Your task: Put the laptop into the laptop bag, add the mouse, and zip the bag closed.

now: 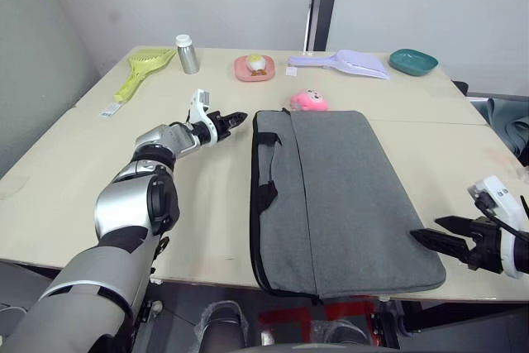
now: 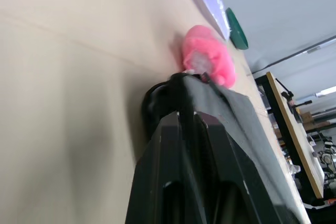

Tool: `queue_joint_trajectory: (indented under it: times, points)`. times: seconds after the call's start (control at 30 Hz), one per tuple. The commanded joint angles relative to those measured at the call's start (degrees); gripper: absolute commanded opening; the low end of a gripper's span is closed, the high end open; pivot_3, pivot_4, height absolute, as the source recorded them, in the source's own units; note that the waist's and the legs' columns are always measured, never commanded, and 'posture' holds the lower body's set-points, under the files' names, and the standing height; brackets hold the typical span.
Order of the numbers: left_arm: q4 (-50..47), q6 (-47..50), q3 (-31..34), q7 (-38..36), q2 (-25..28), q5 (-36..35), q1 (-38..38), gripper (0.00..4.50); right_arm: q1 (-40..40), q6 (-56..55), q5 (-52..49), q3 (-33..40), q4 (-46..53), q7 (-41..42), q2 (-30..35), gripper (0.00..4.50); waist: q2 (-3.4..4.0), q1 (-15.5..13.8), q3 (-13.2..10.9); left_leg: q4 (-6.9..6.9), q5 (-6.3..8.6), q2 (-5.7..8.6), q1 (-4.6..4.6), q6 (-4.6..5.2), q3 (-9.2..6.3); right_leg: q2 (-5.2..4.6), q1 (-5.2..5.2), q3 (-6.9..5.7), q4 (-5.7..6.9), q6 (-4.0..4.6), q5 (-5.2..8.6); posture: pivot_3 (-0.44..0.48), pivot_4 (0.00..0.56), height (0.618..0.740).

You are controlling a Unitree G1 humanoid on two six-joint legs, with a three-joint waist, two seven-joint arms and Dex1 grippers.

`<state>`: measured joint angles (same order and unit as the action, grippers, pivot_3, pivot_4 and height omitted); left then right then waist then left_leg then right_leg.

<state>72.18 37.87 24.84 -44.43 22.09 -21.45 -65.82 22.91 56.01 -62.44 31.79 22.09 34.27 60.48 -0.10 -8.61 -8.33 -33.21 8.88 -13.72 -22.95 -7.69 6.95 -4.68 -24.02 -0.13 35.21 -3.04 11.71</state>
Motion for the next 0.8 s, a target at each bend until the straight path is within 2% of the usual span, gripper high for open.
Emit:
queue_joint_trajectory:
  times: [0.03,0.13,0.3,0.4,0.57,0.8]
  points:
    - [-3.86,1.7,0.72,-0.43,0.79,-1.82,0.21,0.48,-1.04,0.55,1.3,-1.28,-1.16,3.81,-0.84,4.5,0.0,-0.02,0.0,-0.01,-0.01,0.0,0.0,0.01,0.0,-0.01,0.01,-0.01,0.0,0.0,0.0,0.0,0.15,0.74]
    - [-4.42,3.49,1.18,-0.75,0.75,-3.09,0.56,0.48,-1.59,0.26,2.43,-2.37,-1.6,5.37,-2.7,4.5,0.0,-0.05,0.0,-0.04,-0.01,0.01,0.01,0.04,-0.03,-0.04,0.02,-0.04,0.06,0.0,0.0,0.0,0.15,0.74]
    - [-4.26,4.79,1.84,-0.4,-0.35,-4.68,-0.29,0.48,-1.92,-0.48,4.15,0.25,-0.83,7.28,-3.88,4.5,0.01,0.04,0.01,-0.08,-0.03,0.11,0.06,0.13,-0.03,-0.17,0.12,-0.03,0.07,0.0,0.0,0.0,0.15,0.74]
    - [-5.08,4.79,-0.36,-2.25,-1.46,-3.55,-0.52,1.26,-2.13,-0.13,4.08,2.67,-0.13,7.65,-4.4,4.5,0.01,0.04,0.01,-0.07,-0.02,0.35,0.05,0.28,-0.04,-0.38,0.12,-0.03,0.08,-0.01,0.0,0.0,0.15,0.74]
    - [-4.89,3.26,-4.95,-3.92,-2.46,-0.28,-0.29,3.04,-0.81,0.34,4.6,5.58,2.22,8.16,-5.22,4.5,0.01,-0.03,0.01,-0.08,0.0,0.66,0.02,0.59,-0.01,-0.66,0.17,-0.05,0.03,-0.01,0.0,0.0,0.15,0.74]
    - [-1.61,2.98,-2.55,-1.27,-4.62,-2.16,-2.08,3.04,0.78,0.79,3.75,10.37,4.96,7.73,-6.53,4.5,0.01,-0.01,0.01,-0.07,-0.18,0.65,0.02,0.88,-0.02,-0.66,0.17,-0.07,0.02,-0.02,-0.01,0.0,0.15,0.74]
